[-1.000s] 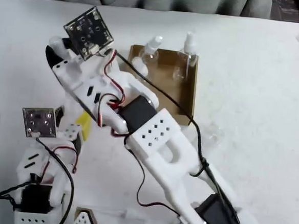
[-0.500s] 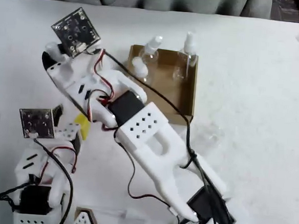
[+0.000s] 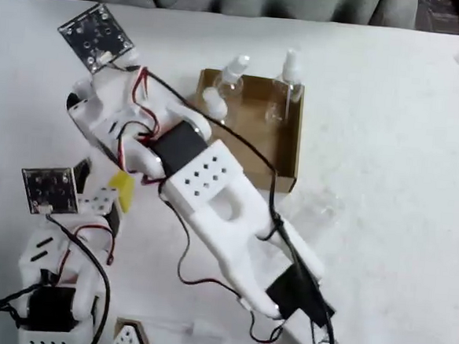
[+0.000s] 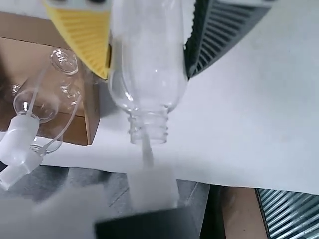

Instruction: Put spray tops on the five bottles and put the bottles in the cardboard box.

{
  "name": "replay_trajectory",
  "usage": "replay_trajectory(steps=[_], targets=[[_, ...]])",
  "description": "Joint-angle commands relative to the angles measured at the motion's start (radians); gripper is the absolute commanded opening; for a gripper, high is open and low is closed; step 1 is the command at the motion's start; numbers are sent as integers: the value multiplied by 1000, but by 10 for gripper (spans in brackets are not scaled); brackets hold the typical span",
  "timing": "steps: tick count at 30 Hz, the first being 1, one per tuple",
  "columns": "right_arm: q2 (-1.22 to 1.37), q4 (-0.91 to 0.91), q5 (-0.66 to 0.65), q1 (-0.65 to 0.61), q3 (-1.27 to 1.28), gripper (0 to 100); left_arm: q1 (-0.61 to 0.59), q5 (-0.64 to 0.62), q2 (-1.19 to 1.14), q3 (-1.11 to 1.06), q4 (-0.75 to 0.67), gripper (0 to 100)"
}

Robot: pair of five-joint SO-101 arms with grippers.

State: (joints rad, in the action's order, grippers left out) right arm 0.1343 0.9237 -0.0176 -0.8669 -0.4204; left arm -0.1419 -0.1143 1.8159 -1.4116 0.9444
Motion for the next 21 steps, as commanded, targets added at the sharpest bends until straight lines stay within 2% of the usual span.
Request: replay_trajectory(steps=[1, 9, 15, 21], targets=[[12, 59, -2, -2, -112, 16, -21, -12, 16, 68, -37, 20], [21, 196, -11, -42, -172, 36, -21, -12, 16, 66, -37, 20], [15, 222, -11, -67, -172, 223, -22, -12, 16, 66, -38, 20], [-25, 222, -11, -56, -175, 123, -22, -12, 16, 64, -38, 20]])
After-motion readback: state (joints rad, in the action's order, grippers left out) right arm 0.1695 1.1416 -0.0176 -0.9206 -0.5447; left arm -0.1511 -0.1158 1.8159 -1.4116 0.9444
